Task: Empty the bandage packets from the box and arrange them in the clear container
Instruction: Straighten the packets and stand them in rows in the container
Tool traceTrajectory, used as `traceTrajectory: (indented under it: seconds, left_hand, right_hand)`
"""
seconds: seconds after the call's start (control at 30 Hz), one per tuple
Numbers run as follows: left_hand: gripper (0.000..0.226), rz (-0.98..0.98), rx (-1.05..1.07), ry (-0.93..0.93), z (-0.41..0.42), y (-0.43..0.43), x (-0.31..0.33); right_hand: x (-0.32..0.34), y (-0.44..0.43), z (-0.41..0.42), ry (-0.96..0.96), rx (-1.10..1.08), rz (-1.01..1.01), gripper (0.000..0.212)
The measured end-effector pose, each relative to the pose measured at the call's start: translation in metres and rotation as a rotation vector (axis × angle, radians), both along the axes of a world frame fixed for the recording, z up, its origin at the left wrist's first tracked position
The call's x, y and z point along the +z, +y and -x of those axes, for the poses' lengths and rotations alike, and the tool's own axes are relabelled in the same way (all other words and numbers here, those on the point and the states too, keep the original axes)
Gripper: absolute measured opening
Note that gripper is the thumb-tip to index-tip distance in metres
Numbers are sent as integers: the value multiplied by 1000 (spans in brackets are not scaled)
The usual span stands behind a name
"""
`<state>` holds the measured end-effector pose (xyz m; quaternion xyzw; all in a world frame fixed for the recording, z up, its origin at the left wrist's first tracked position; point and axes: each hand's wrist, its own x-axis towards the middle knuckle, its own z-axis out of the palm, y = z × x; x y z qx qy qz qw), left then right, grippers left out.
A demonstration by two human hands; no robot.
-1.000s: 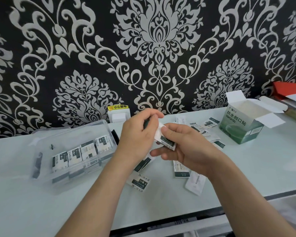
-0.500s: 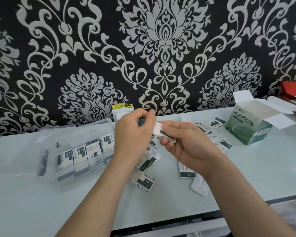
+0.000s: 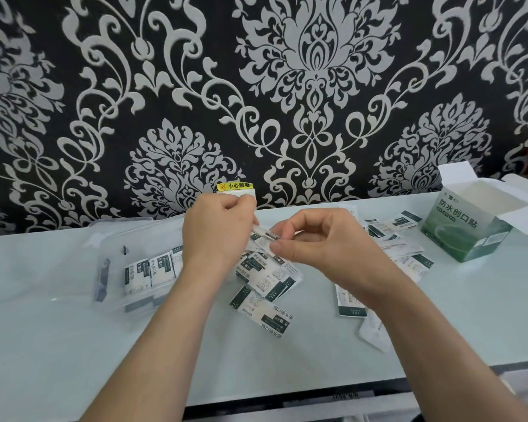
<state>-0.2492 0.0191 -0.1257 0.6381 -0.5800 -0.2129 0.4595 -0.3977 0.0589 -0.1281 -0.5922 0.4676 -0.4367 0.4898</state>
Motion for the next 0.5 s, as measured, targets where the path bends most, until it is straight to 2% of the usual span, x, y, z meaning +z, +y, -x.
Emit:
traceTrajectory:
  seconds: [0.2,0.3,0.4,0.5]
  left_hand:
    - [11,-406,-374,362,-33,5,12]
    - [21,-419,-434,536,-57,6,15]
    - [26,-399,-415,553,-79,7,14]
    - [30,-381,-356,368,-98,9,11]
  right_hand:
    - [3,-4,-11,-22,-148,178,15]
    - [2,-7,-26,-7,-153,272,16]
    - [-3,-11,-47,224,-153,544,22]
    - [-6,-18,-67,439,-164,837,17]
